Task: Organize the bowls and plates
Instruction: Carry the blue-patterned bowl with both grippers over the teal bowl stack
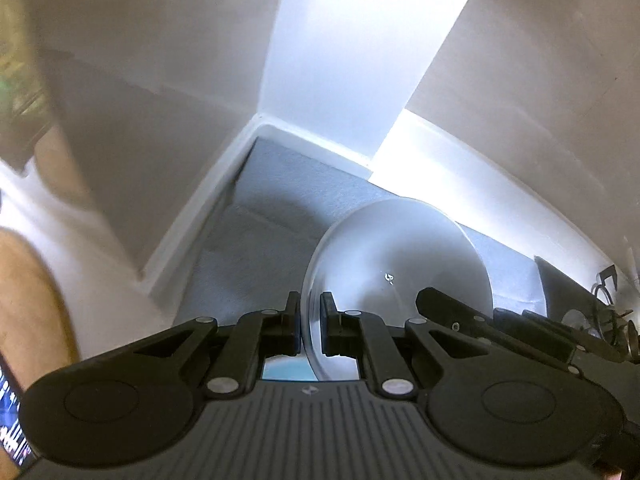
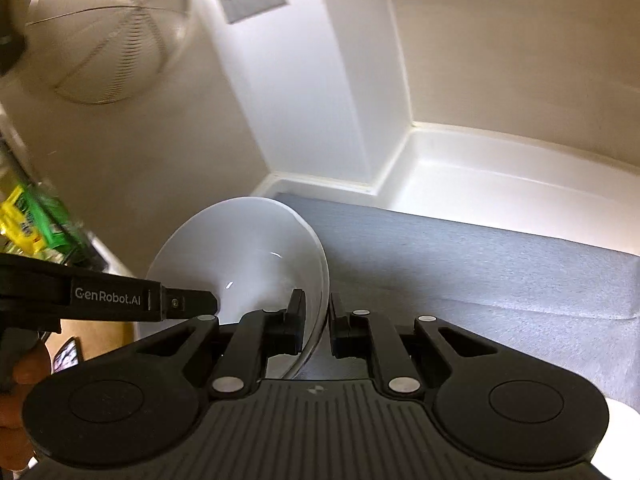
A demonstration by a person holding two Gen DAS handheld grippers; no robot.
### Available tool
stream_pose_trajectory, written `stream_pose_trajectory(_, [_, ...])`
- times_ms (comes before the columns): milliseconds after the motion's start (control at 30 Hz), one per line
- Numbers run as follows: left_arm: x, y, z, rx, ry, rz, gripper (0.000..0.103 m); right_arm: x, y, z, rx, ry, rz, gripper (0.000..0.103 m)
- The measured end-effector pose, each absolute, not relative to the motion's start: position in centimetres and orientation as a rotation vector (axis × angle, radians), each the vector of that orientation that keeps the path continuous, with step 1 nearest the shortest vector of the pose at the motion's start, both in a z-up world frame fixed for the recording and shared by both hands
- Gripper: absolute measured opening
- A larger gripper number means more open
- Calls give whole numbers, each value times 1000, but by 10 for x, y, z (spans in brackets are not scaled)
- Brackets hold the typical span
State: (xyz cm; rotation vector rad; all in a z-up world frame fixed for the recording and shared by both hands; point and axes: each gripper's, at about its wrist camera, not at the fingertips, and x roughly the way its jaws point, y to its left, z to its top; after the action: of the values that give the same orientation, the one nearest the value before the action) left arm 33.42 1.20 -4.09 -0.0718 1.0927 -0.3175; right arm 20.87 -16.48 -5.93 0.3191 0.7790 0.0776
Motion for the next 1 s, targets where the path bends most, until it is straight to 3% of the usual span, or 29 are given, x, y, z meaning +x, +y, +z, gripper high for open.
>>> stream_pose_trajectory(500, [274,57,-22,-52,1119,-319,9,174,-110,-57,272,818,125,13])
stream_pose_trajectory(1000, [259,62,-53,-6,1209,-330,9,161,-100,-85,267,887,106,13])
